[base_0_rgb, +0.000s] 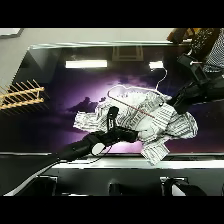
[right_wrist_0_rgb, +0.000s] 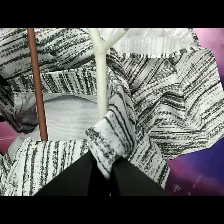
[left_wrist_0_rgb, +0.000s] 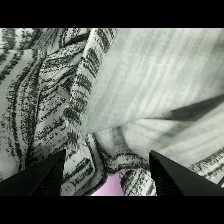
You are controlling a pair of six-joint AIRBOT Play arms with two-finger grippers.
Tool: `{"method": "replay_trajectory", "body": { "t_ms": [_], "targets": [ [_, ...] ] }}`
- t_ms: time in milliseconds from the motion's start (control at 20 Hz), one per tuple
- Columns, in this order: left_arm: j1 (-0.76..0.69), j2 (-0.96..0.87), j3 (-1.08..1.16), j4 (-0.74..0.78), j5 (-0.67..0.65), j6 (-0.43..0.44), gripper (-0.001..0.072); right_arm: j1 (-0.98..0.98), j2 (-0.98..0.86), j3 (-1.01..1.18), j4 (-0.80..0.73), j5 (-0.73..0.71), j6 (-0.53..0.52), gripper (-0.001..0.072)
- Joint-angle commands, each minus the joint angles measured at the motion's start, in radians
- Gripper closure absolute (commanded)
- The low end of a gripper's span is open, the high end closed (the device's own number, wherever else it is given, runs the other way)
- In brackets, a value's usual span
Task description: Fold the clothes and pants, and hang the long-sleeved shirts on hangers.
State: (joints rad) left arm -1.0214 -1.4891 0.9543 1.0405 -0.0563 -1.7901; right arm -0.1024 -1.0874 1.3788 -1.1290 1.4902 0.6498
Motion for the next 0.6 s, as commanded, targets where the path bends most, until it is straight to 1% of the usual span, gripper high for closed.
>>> {"method": "replay_trajectory", "body": {
  "t_ms": [0, 50, 100, 150, 250, 300, 350, 450, 500, 550],
  "targets": [
    [-0.005, -0.08, 0.048, 0.003, 0.02, -0.018, 0.0115, 0.0, 0.001, 0.001, 0.0, 0.0, 0.002, 0.0676],
    [-0.005, -0.095, 0.053, 0.003, 0.02, -0.018, 0.0131, 0.0, 0.001, 0.001, -0.001, 0.0, 0.002, 0.0676],
    [-0.005, -0.106, 0.056, 0.003, 0.019, -0.017, 0.0234, 0.0, 0.001, 0.001, 0.0, 0.0, 0.002, 0.0676],
    [-0.005, -0.113, 0.056, 0.003, 0.019, -0.017, 0.0271, 0.0, 0.001, 0.001, 0.0, -0.001, 0.002, 0.0676],
    [-0.005, -0.123, 0.056, 0.003, 0.02, -0.017, 0.0272, 0.0, 0.001, 0.001, -0.001, -0.005, 0.002, 0.0676],
    [-0.005, -0.13, 0.056, 0.003, 0.02, -0.017, 0.0312, 0.0, 0.001, 0.001, -0.001, -0.007, 0.002, 0.0676],
    [-0.005, -0.137, 0.056, 0.002, 0.02, -0.018, 0.0423, 0.0, 0.001, 0.001, -0.001, -0.008, 0.002, 0.0676],
    [-0.004, -0.145, 0.06, -0.014, 0.026, -0.018, 0.0573, 0.0, 0.001, 0.001, 0.0, -0.007, 0.007, 0.0676],
    [-0.003, -0.146, 0.066, -0.016, 0.027, -0.018, 0.064, 0.0, 0.001, 0.001, 0.0, -0.005, 0.017, 0.0676],
    [-0.002, -0.147, 0.074, -0.016, 0.027, -0.018, 0.0675, 0.0, 0.001, 0.001, 0.0, -0.003, 0.025, 0.0676]
  ]
}}
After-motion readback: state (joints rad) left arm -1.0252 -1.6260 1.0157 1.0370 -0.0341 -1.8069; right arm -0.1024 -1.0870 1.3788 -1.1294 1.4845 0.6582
